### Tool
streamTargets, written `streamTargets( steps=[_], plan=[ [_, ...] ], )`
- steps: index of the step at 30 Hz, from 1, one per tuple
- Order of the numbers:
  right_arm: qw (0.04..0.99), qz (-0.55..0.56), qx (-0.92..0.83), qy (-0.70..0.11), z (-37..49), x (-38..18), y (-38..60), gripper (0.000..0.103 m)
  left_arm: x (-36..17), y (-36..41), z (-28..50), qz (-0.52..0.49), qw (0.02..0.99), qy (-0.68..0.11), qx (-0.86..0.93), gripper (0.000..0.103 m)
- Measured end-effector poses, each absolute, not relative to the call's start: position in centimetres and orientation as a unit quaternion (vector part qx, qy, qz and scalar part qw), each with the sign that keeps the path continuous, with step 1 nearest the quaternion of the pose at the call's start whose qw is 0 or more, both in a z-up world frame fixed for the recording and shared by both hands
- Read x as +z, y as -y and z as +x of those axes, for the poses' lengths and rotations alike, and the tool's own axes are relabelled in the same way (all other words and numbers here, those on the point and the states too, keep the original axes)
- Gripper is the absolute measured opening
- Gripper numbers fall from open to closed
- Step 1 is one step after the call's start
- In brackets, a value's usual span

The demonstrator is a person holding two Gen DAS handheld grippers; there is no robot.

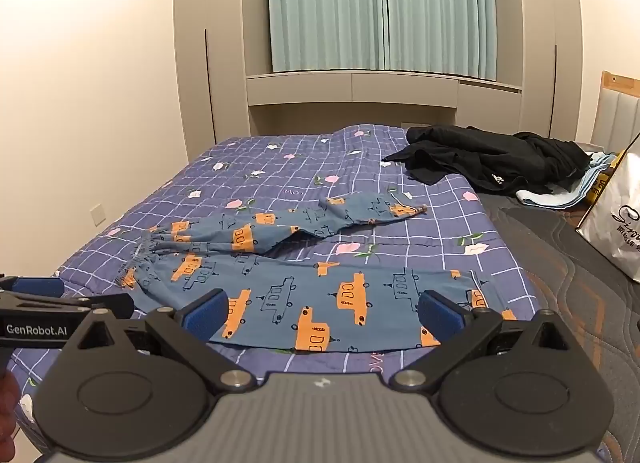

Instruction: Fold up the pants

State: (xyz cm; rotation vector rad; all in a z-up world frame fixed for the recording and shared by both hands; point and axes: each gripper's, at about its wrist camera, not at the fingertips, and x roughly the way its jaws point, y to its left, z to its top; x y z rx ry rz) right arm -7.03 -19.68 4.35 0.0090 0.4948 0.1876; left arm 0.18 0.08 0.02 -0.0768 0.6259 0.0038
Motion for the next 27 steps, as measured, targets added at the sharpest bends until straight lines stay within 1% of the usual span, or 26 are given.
streamTargets(
  steps=[2, 9, 11, 13, 27],
  plan=[
    [0.964, 0.004, 0.091, -0.248, -6.9, 4.4, 19.7, 0.103, 0.3, 0.2, -0.2, -0.03, 0.955, -0.294, 0.001, 0.103],
    [0.964, 0.004, 0.087, -0.251, -5.8, 4.5, 19.8, 0.103, 0.4, -0.2, 0.0, -0.038, 0.955, -0.295, -0.004, 0.103],
    [0.964, 0.002, 0.085, -0.252, -4.4, 4.5, 19.7, 0.103, 0.5, -0.5, 0.0, -0.039, 0.955, -0.295, -0.005, 0.103],
    [0.967, 0.007, 0.092, -0.239, -6.0, 4.4, 19.8, 0.103, 0.5, -0.7, 0.0, -0.039, 0.955, -0.295, -0.005, 0.103],
    [0.967, 0.007, 0.089, -0.238, -6.1, 4.2, 19.6, 0.103, 0.2, 0.1, -0.2, -0.031, 0.956, -0.293, -0.003, 0.103]
  ],
)
